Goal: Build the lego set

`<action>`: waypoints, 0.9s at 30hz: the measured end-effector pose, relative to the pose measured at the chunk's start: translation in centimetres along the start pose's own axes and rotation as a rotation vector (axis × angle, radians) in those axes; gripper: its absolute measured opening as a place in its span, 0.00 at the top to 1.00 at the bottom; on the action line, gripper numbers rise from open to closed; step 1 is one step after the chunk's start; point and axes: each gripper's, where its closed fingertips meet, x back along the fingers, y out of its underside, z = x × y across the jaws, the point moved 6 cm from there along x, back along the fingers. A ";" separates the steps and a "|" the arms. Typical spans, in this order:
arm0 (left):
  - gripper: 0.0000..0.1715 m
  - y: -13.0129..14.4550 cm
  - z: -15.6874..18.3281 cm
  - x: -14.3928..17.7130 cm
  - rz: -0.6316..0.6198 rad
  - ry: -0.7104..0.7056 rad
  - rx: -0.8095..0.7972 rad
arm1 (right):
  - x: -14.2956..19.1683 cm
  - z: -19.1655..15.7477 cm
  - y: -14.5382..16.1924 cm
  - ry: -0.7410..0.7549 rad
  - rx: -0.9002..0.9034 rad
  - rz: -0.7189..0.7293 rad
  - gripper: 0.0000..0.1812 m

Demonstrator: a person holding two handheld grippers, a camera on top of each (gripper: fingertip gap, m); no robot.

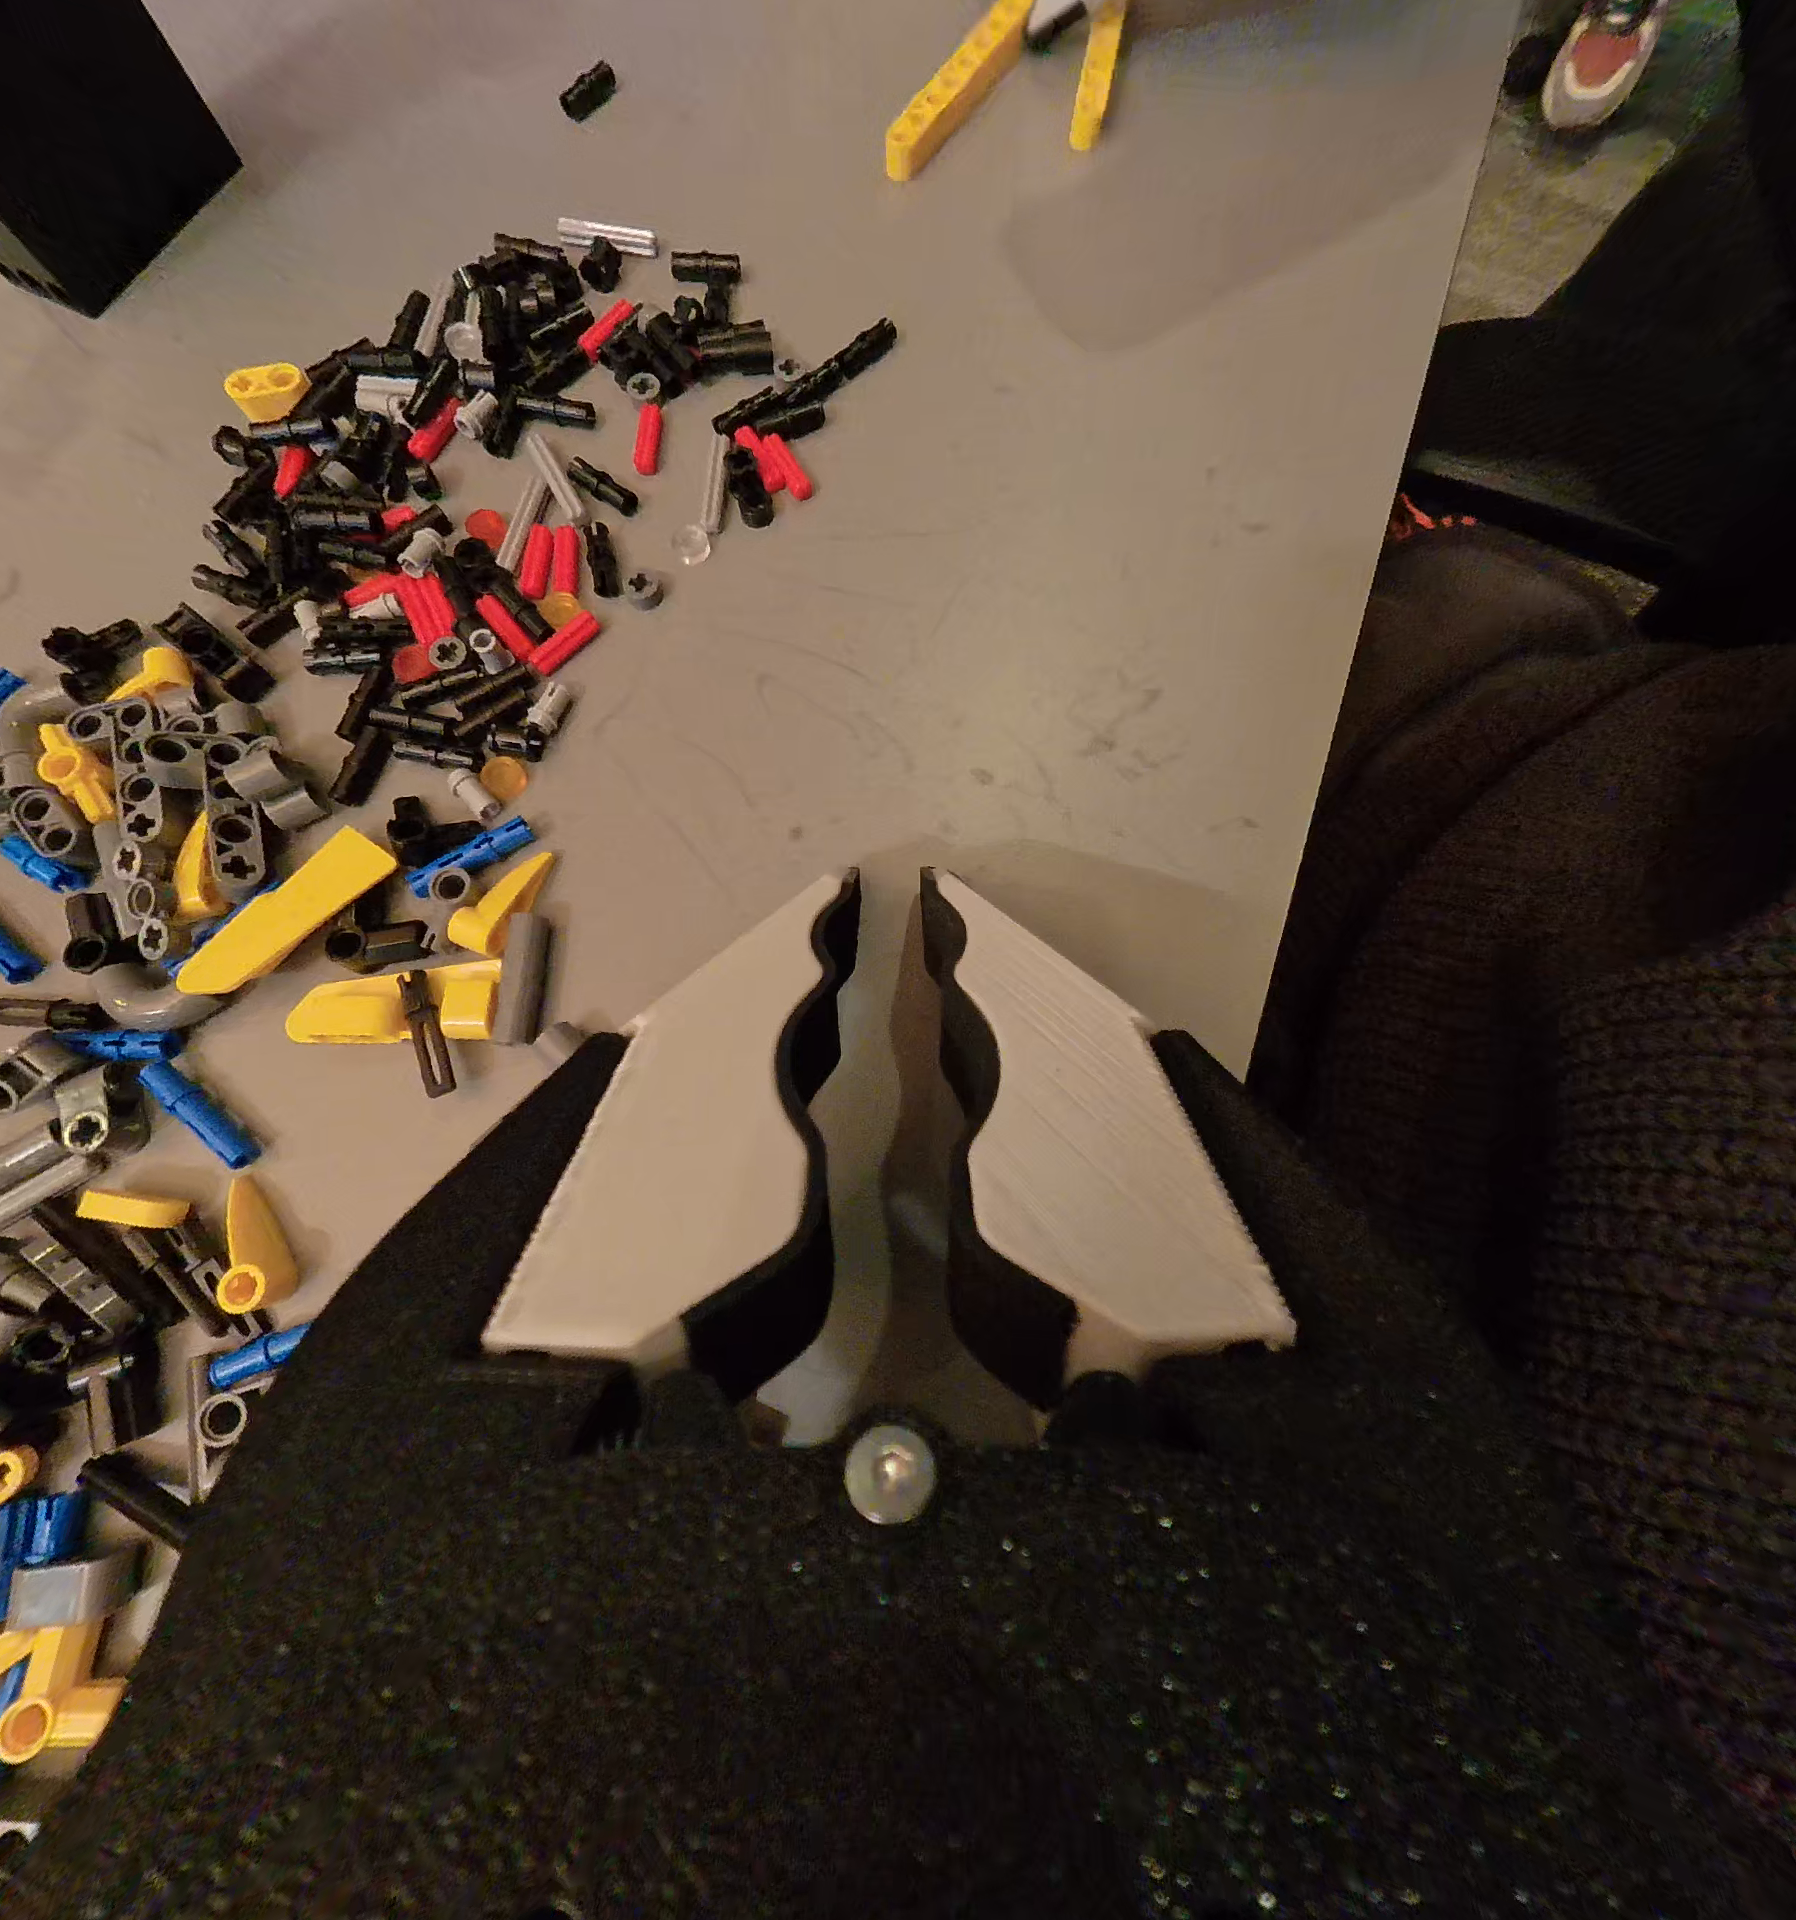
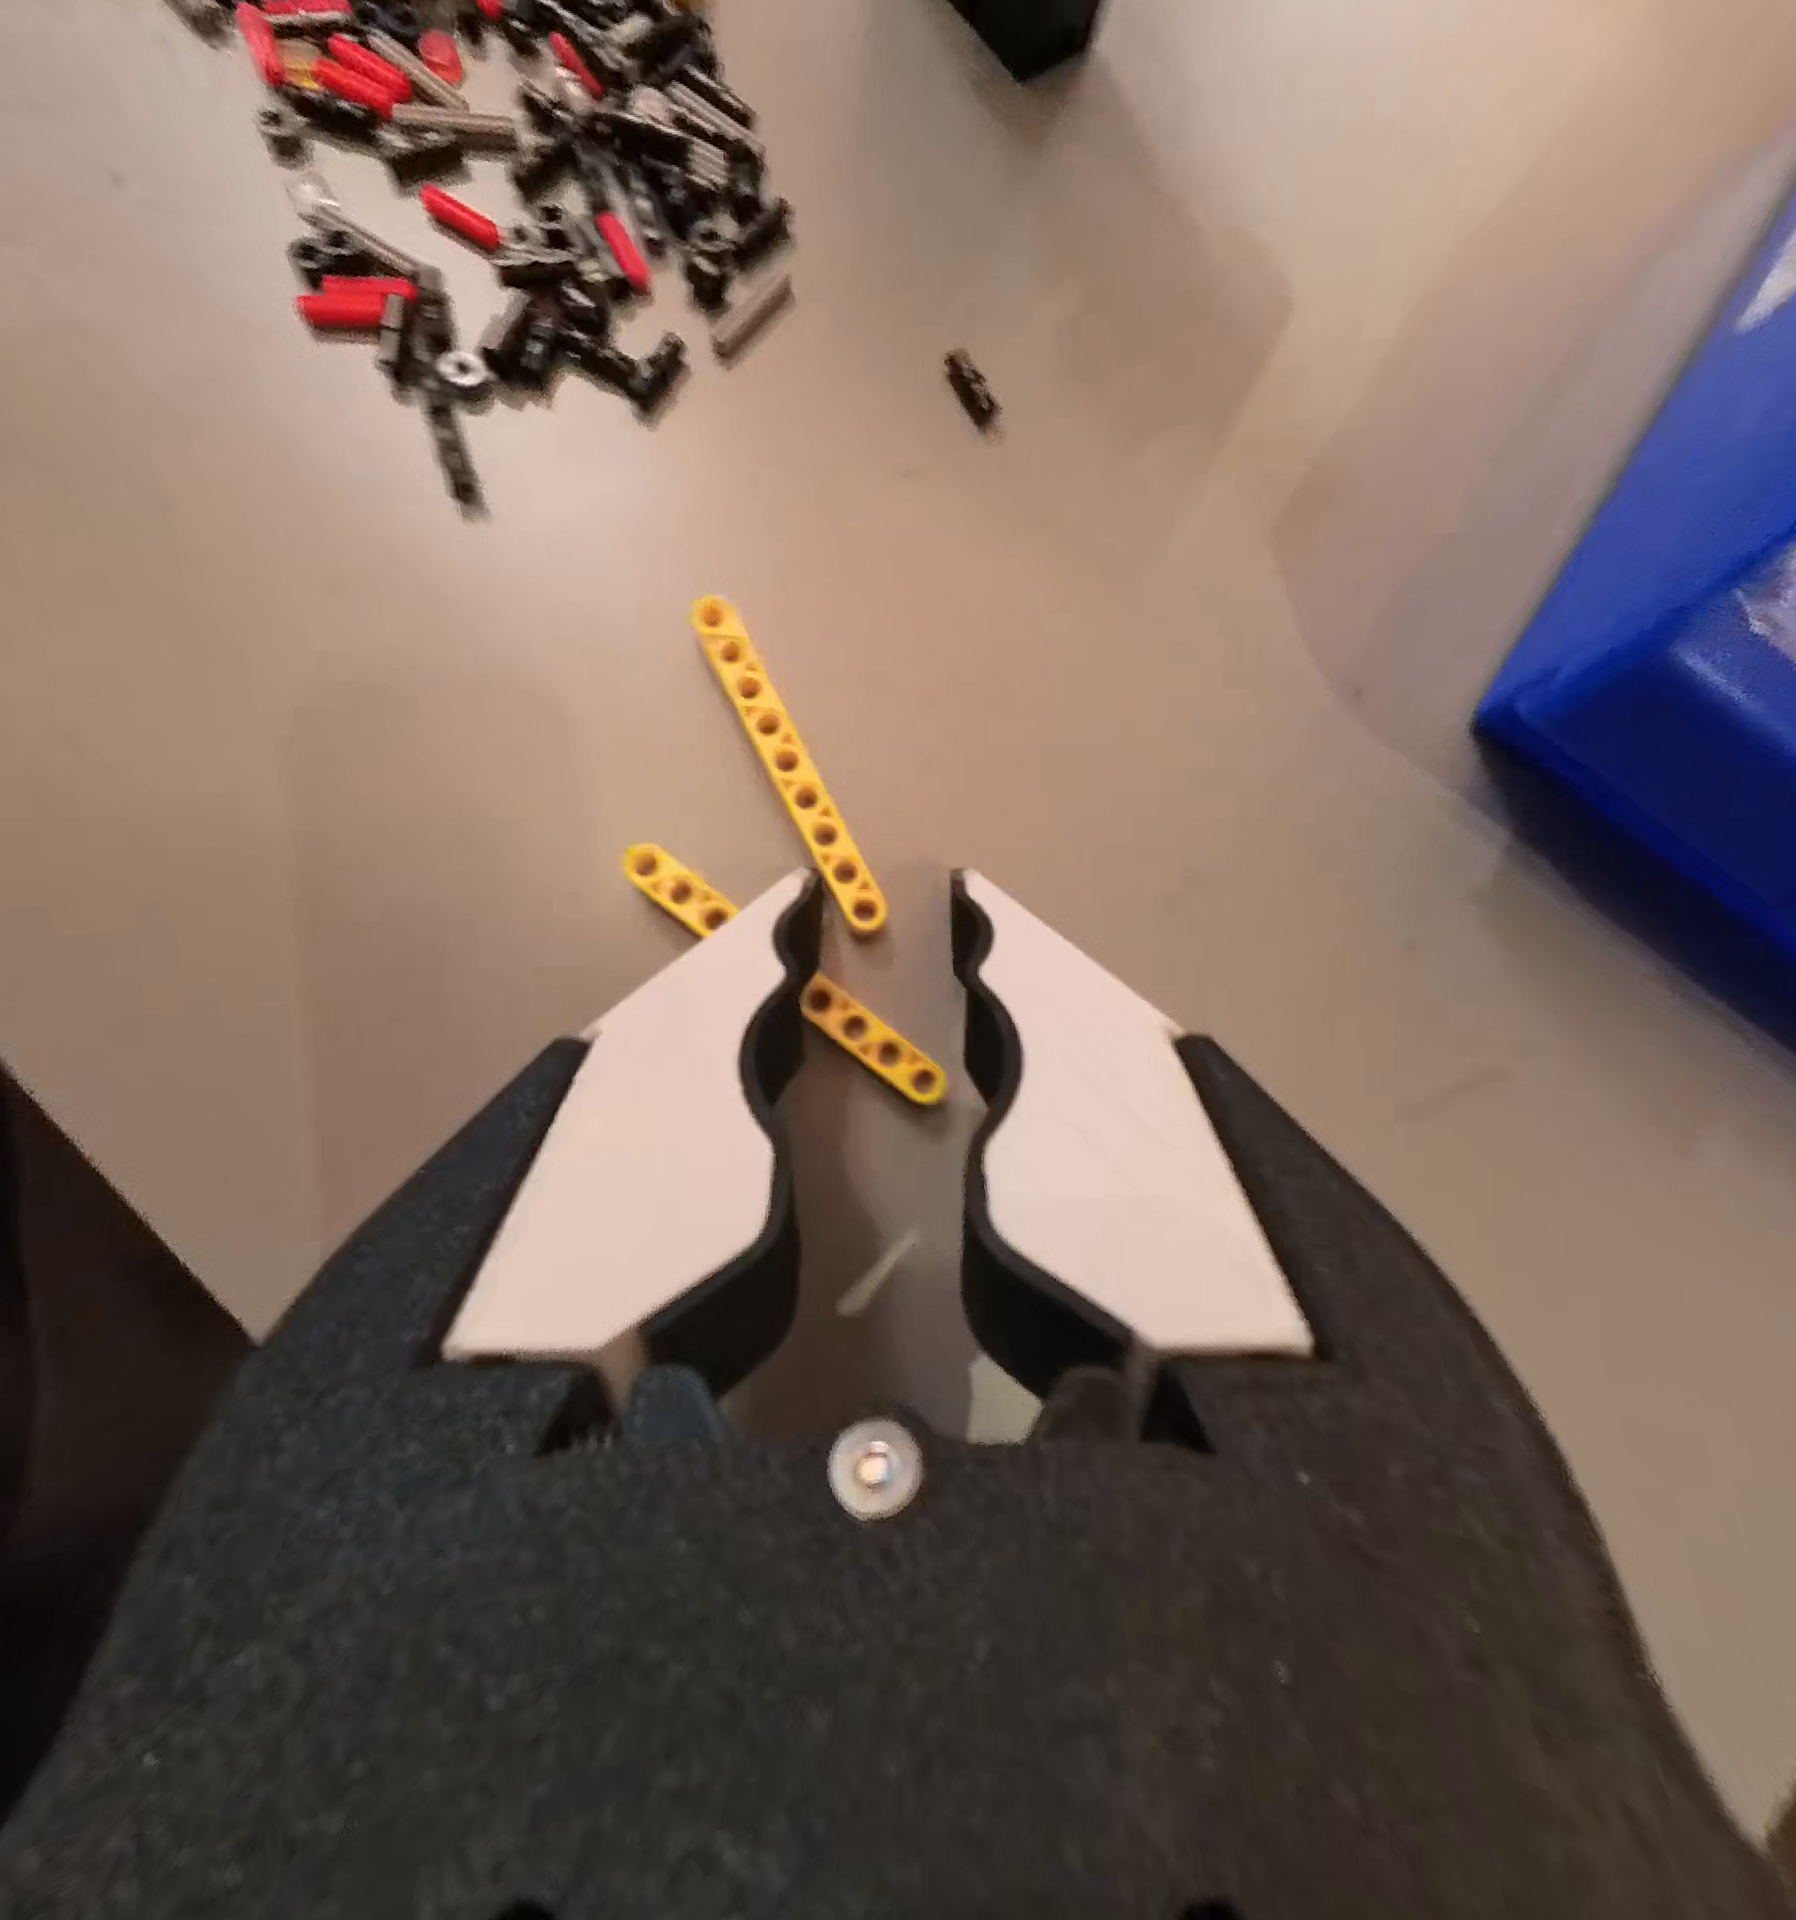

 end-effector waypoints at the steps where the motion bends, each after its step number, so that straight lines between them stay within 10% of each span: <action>1: 0.93 0.0 0.0 0.0 0.000 0.001 0.001 | 0.1 0.6 0.2 0.044 -0.010 -0.006 0.86; 8: 0.93 0.0 0.0 0.0 -0.002 0.005 0.007 | 1.2 1.3 -1.5 0.115 -0.017 0.113 0.87; 15: 0.93 0.1 -0.1 -0.1 -0.006 -0.001 0.005 | 1.1 -1.6 -8.8 0.062 -0.115 0.593 0.89; 22: 0.93 0.0 -0.8 0.1 0.010 -0.019 0.060 | -4.3 -12.8 -13.4 -0.228 0.065 0.531 0.88; 27: 0.92 0.0 -0.7 0.1 0.009 -0.051 0.033 | -6.4 -13.5 -13.9 -0.286 0.024 0.450 0.88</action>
